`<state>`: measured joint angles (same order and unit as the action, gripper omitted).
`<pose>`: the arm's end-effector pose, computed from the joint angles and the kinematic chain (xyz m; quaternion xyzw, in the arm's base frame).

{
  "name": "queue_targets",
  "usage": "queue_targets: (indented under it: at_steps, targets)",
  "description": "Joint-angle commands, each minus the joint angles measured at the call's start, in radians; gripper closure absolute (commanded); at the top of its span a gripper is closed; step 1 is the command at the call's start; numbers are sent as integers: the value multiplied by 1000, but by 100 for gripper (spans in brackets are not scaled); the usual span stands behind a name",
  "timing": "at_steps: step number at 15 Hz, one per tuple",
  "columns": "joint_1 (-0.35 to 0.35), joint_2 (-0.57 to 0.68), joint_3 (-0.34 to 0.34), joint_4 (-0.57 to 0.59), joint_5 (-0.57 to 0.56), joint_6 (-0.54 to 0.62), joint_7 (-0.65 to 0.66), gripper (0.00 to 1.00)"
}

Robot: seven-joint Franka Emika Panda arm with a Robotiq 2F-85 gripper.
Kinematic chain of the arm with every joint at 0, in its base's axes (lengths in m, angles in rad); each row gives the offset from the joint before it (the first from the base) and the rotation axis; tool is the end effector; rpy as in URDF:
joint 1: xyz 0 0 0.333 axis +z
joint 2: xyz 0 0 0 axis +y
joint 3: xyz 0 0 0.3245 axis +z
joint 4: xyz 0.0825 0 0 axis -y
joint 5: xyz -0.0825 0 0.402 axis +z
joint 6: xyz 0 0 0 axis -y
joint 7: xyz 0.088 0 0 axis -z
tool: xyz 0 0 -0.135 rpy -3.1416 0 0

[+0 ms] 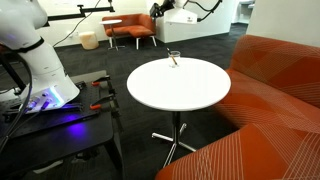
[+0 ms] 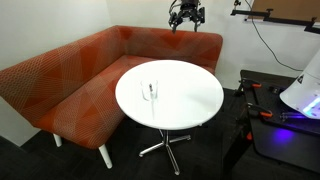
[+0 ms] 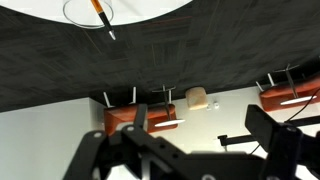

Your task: Pick up the pen from the cup and place it on the table

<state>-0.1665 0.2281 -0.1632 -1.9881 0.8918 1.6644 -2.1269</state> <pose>0.5590 -0.0852 0.3290 -0.6690 -0.5872 -0.2820 0.3579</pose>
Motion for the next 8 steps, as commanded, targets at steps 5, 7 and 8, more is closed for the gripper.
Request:
queue_targets:
  at_steps: [5, 7, 8]
  targets:
    - [6, 68, 50, 42, 105, 141, -54, 0]
    - [12, 88, 66, 53, 114, 180, -56, 0]
    - [16, 98, 73, 59, 113, 203, -51, 0]
